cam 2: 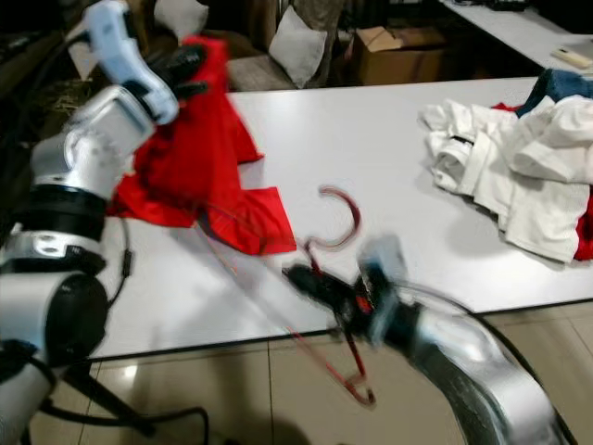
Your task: Hang hanger
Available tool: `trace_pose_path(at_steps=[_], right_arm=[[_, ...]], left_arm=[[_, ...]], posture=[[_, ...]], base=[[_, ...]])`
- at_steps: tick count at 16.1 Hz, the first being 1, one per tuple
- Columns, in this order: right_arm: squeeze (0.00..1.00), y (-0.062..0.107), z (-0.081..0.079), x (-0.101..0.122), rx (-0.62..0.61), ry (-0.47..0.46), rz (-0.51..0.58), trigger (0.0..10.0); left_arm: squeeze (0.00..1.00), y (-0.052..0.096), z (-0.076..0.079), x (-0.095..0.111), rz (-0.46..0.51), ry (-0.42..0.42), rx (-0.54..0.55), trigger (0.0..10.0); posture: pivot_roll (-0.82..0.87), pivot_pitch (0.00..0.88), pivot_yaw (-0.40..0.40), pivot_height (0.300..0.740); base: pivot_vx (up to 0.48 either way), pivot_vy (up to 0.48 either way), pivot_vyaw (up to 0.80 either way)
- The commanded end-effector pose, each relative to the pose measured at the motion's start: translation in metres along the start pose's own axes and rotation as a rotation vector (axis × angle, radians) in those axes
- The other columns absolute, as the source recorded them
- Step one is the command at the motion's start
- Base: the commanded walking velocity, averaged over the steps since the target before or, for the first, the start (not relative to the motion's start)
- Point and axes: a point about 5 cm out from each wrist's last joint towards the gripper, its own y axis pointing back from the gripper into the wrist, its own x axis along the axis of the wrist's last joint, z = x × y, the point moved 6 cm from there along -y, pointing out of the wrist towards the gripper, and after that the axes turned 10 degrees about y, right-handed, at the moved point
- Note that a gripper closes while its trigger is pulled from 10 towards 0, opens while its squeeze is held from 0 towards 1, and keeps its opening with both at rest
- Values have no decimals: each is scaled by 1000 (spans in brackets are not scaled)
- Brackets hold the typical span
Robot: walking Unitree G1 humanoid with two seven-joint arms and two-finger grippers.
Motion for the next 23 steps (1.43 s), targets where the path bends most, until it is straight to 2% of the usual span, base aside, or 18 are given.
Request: trace_pose_path(at_steps=[1, 2, 4, 6, 8, 10, 12, 13, 14, 15, 19, 21, 23], right_arm=[[0, -4, 0, 1, 9, 4, 0, 10000], [0, -11, -7, 7, 61, -1, 22, 10000], [0, -16, -9, 8, 85, -6, 26, 10000], [0, -21, 6, 8, -6, -8, 37, 10000], [0, -21, 17, 7, -79, -35, 46, 10000], [0, -18, 28, 3, -161, -57, 41, 10000], [0, -11, 41, -5, -247, -68, 18, 10000], [0, -9, 43, -6, -266, -75, 19, 10000], [0, -7, 43, -6, -269, -84, 23, 10000], [0, -6, 35, -8, -245, -97, 22, 10000], [0, -9, 26, -11, -220, -119, 24, 10000], [0, -10, 25, -9, -218, -128, 34, 10000], [0, -4, 32, -4, -267, -156, 78, 10000]], left_arm=[[0, -1, 12, 2, -3, -13, -27, 0], [0, 0, 15, -11, -29, -29, -19, 0], [0, 1, 12, -24, -59, -48, 5, 0], [0, 6, 5, -32, -80, -86, 51, 0], [0, 8, 3, -34, -90, -114, 72, 0], [0, 10, -2, -37, -106, -176, 105, 0], [0, 10, 2, -40, -123, -220, 96, 10000], [0, 11, 6, -43, -142, -228, 60, 10000], [173, 12, 9, -47, -170, -247, 30, 10000], [1000, 17, 11, -61, -260, -304, -19, 10000], [1000, 24, 17, -81, -347, -316, -75, 10000], [1000, 27, 19, -89, -392, -341, -103, 10000], [1000, 32, 17, -91, -427, -374, -135, 10000]], posture=[[-203, 0, 81, 740], [-189, 0, 68, 740], [-183, 0, 62, 740], [-176, 0, 56, 740], [-179, 0, 58, 740], [-189, 0, 69, 740], [-197, 0, 78, 740], [-203, 0, 84, 740], [-202, 0, 82, 740], [-201, 0, 81, 740], [-198, 0, 78, 740], [-199, 0, 79, 740], [-200, 0, 82, 740]], base=[[0, 0, 0], [0, 0, 0], [0, 0, 0], [0, 0, 0], [0, 0, 0], [0, 0, 0], [0, 0, 0], [0, 0, 0], [0, 0, 0], [0, 0, 0], [0, 0, 0], [0, 0, 0], [0, 0, 0]])
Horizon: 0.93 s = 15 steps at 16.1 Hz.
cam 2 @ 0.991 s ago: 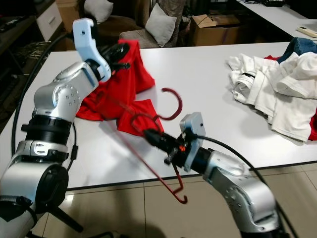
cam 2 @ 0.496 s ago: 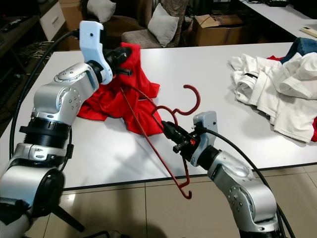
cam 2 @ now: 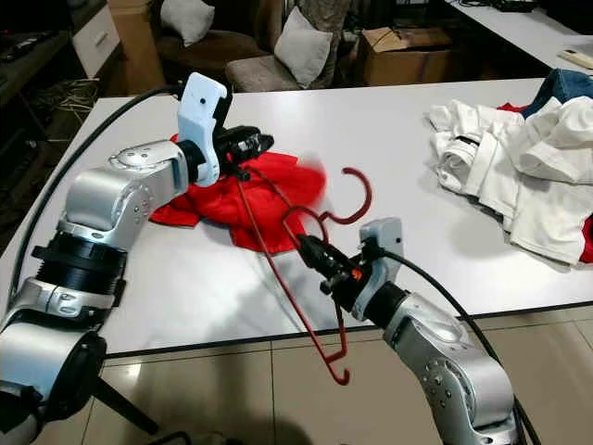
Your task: Hang hanger
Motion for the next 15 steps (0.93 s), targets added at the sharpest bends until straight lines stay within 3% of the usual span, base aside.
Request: trace_pose_path(at_steps=[1, 3, 4, 5, 6, 7, 9, 11, 13, 15], right_arm=[[0, 6, 5, 10, -32, -2, 38, 10000], [0, 16, 22, 15, -100, 19, 46, 10000], [0, 30, 38, 26, -147, 16, 82, 10000], [0, 39, 46, 30, -170, 19, 88, 10000], [0, 44, 51, 31, -181, 22, 83, 10000], [0, 54, 55, 29, -176, 31, 50, 10000], [0, 73, 54, 11, -133, 18, -84, 10000], [0, 77, 48, 1, -110, -17, -130, 10000], [0, 72, 32, -3, -46, -50, -141, 10000], [0, 72, 25, -9, -10, -48, -177, 10000]], left_arm=[[1000, 4, -3, 0, -10, -25, 1, 10000], [1000, 11, -23, 7, 16, -21, 71, 10000], [1000, 19, -46, 0, -7, -54, 160, 10000], [1000, 23, -58, -9, -44, -92, 203, 10000], [667, 24, -62, -16, -66, -99, 210, 10000], [0, 26, -68, -31, -113, -98, 216, 10000], [0, 23, -68, -65, -211, -101, 187, 10000], [0, 14, -66, -94, -251, -108, 187, 10000], [0, 13, -80, -112, -275, -229, 269, 10000], [0, 15, -85, -121, -311, -296, 291, 10000]], posture=[[-205, 0, 88, 740], [-210, 0, 95, 740], [-211, 0, 95, 740], [-211, 0, 93, 740], [-211, 0, 93, 740], [-209, 0, 88, 740], [-209, 0, 85, 740], [-216, 0, 90, 740], [-224, 0, 96, 740], [-231, 0, 103, 740]], base=[[0, 0, 0], [0, 0, 0], [0, 0, 0], [0, 0, 0], [0, 0, 0], [0, 0, 0], [0, 0, 0], [0, 0, 0], [0, 0, 0], [0, 0, 0]])
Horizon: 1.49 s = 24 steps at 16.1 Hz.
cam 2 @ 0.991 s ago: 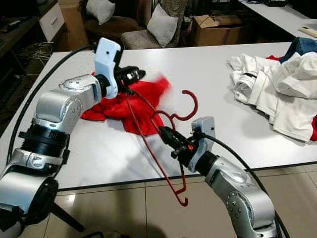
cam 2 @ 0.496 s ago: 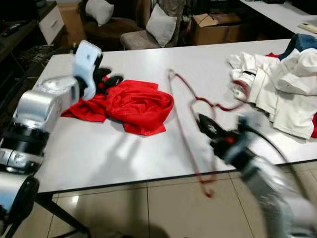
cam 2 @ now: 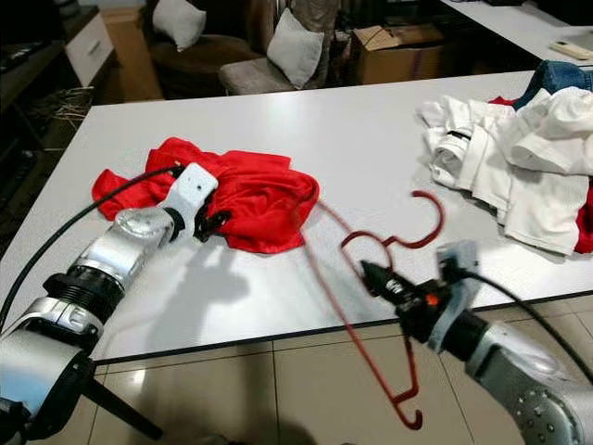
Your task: Hang hanger
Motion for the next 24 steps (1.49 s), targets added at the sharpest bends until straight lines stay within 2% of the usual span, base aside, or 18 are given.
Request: trace_pose_path(at_steps=[1, 2, 4, 5, 7, 9, 24], right_arm=[[0, 1, -1, -6, 5, 5, -50, 10000], [0, 1, 3, -8, -10, 0, -65, 10000], [0, -1, 30, -19, -126, -1, -150, 10000], [0, -1, 35, -21, -149, 4, -164, 10000], [0, -7, 49, -20, -199, 27, -174, 10000], [0, -15, 52, -14, -195, 39, -157, 10000], [0, -15, 52, -14, -195, 39, -157, 10000]], left_arm=[[0, 0, -2, -7, -41, -49, -13, 10000], [0, 0, 1, -10, -59, -57, -31, 10000], [0, 1, 24, -33, -167, -65, -206, 10000], [0, 2, 30, -36, -183, -57, -253, 10000], [0, 8, 55, -31, -168, -17, -412, 10000], [0, 14, 71, -22, -143, -4, -508, 10000], [0, 14, 71, -22, -143, -4, -508, 10000]], posture=[[-229, 0, 101, 740], [-229, 0, 101, 740], [-219, 0, 90, 740], [-217, 0, 89, 740], [-210, 0, 83, 740], [-200, 0, 79, 740], [-200, 0, 79, 740]], base=[[0, 0, 0], [0, 0, 0], [0, 0, 0], [0, 0, 0], [0, 0, 0], [0, 0, 0], [0, 0, 0]])
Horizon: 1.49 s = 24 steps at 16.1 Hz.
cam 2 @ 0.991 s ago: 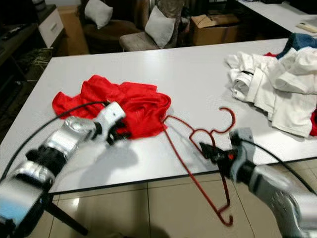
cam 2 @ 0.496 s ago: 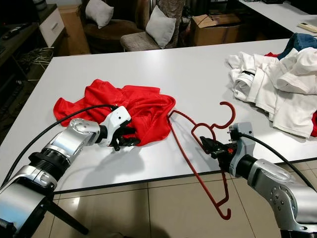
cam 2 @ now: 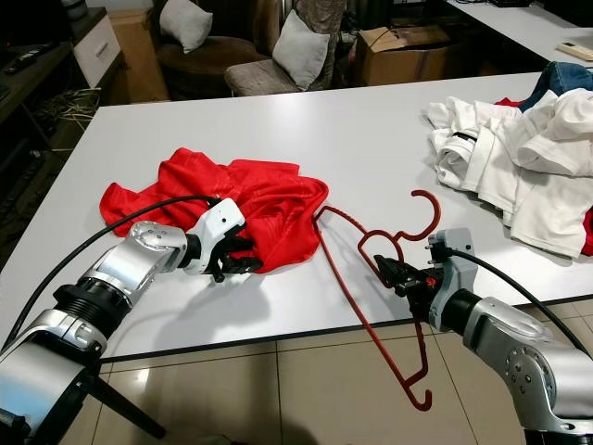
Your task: Hang hanger
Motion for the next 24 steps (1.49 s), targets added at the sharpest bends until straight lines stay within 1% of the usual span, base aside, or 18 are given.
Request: trace_pose_path(at_steps=[1, 2, 3, 7, 10, 11, 12, 13, 14, 16, 17, 18, 19, 20, 21, 22, 23, 24], right_arm=[[0, -6, 0, -2, 4, 8, -18, 10000], [0, -30, 1, 33, 26, 50, 112, 10000], [0, -40, -1, 48, 38, 68, 163, 10000], [0, -50, -6, 54, 63, 74, 166, 10000], [0, -59, -8, 57, 75, 78, 186, 10000], [0, -56, -5, 58, 59, 82, 196, 10000], [0, -49, 3, 56, 22, 99, 187, 10000], [0, -40, 9, 54, -6, 106, 181, 10000], [0, -22, 10, 49, -4, 117, 171, 10000], [0, 19, 2, 18, 69, 173, 48, 10000], [0, 19, 2, 18, 69, 173, 48, 10000], [0, 36, 2, 8, 85, 181, 23, 10000], [0, 48, 6, 5, 80, 178, 22, 10000], [0, 55, 11, 6, 55, 184, 25, 10000], [0, 62, 20, 11, -12, 197, 51, 10000], [0, 67, 25, 15, -53, 206, 72, 10000], [0, 72, 31, 23, -114, 211, 108, 10000], [0, 78, 33, 29, -166, 206, 146, 10000]], left_arm=[[0, 3, 7, 1, -5, 4, -45, 10000], [0, -4, 30, 46, 144, -1, -116, 10000], [0, -6, 38, 62, 200, -2, -138, 10000], [0, -7, 52, 62, 201, -10, -187, 10000], [0, -9, 81, 72, 228, -16, -277, 10000], [0, -8, 83, 70, 216, -44, -281, 10000], [0, -6, 74, 65, 187, -95, -236, 10000], [733, -2, 63, 61, 162, -154, -191, 10000], [1000, 11, 55, 67, 191, -140, -198, 10000], [1000, 43, 36, 79, 235, -166, -220, 10000], [1000, 43, 36, 79, 235, -166, -220, 10000], [1000, 48, 12, 93, 289, -152, -129, 10000], [1000, 49, -11, 115, 387, -113, -1, 10000], [1000, 45, -26, 128, 428, -108, 123, 10000], [424, 36, -31, 132, 418, -153, 205, 10000], [424, 31, -30, 132, 414, -168, 214, 10000], [0, 21, -28, 128, 384, -183, 233, 10000], [0, 13, -31, 119, 345, -188, 276, 10000]], posture=[[-195, 0, 79, 740], [-222, 0, 108, 740], [-220, 0, 103, 740], [-213, 0, 95, 740], [-207, 0, 95, 740], [-212, 0, 100, 740], [-215, 0, 101, 740], [-223, 0, 107, 740], [-234, 0, 115, 740], [-250, 0, 128, 740], [-250, 0, 128, 740], [-261, 0, 138, 740], [-264, 0, 138, 740], [-267, 0, 135, 740], [-281, 0, 136, 740], [-294, 0, 140, 740], [-322, 0, 146, 740], [-344, 0, 150, 740]], base=[[0, 0, 0], [0, 0, 0], [0, 0, 0], [0, 0, 0], [0, 0, 0], [0, 0, 0], [0, 0, 0], [0, 0, 0], [0, 0, 0], [0, 0, 0], [0, 0, 0], [0, 0, 0], [0, 0, 0], [0, 0, 0], [0, 0, 0], [0, 0, 0], [0, 0, 0], [0, 0, 0]])
